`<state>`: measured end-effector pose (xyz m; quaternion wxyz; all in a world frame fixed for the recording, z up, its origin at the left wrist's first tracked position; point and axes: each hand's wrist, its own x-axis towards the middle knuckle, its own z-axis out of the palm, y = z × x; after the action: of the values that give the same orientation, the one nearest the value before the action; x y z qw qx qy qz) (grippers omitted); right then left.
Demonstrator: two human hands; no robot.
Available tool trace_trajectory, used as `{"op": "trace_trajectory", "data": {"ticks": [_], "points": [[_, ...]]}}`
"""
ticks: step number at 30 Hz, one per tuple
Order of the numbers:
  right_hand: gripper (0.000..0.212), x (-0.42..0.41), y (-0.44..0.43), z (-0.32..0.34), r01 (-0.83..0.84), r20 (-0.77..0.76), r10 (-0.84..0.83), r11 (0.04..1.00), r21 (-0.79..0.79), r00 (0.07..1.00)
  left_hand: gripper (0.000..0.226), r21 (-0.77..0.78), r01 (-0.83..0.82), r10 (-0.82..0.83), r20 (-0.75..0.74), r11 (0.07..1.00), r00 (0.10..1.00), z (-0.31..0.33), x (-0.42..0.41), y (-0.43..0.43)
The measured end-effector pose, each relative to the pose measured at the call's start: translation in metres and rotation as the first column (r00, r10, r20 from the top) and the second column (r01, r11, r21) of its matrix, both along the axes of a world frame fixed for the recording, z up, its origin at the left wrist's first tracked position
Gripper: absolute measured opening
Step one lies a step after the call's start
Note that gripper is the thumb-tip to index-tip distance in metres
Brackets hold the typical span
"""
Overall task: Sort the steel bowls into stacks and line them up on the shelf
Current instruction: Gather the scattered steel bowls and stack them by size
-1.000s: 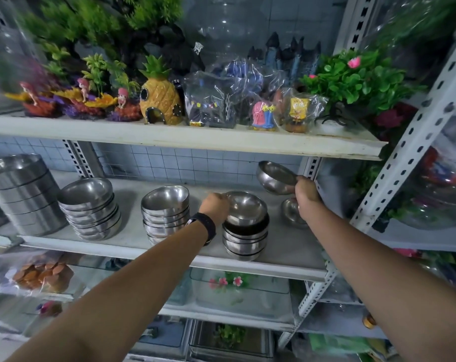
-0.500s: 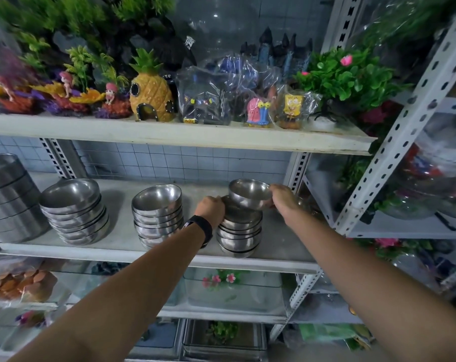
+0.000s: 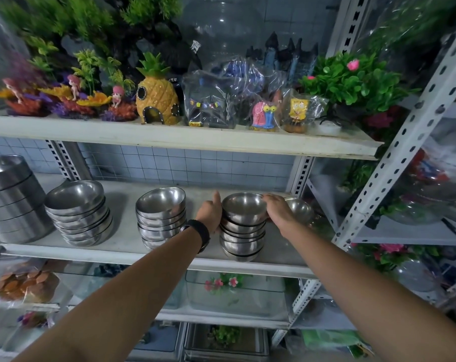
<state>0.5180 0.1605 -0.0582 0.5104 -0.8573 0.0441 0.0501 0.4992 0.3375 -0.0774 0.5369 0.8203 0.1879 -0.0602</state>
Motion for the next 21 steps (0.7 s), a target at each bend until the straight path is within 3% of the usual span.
{"op": "trace_trajectory", "data": {"ticks": [4,9,16,21], "points": [[0.039,-0.007,0.003,-0.004,0.025,0.0,-0.025,0.998,0.052,1.0,0.091,-0.012,0.017,-0.017,-0.003,1.0,1.0,0.001,-0.005,-0.002],[0.036,-0.012,0.008,-0.012,0.077,0.007,-0.079,0.988,0.135,0.997,0.104,0.004,0.065,-0.065,0.131,0.998,0.989,-0.009,-0.011,-0.006],[0.036,-0.014,0.008,-0.021,0.086,0.012,-0.089,0.98,0.178,0.996,0.056,-0.001,0.073,-0.072,0.148,0.997,0.986,-0.011,-0.008,-0.007],[0.035,-0.012,0.008,-0.027,0.072,0.032,-0.079,0.981,0.181,0.996,0.051,0.012,0.073,-0.074,0.155,0.997,0.985,-0.017,-0.005,-0.005]]}}
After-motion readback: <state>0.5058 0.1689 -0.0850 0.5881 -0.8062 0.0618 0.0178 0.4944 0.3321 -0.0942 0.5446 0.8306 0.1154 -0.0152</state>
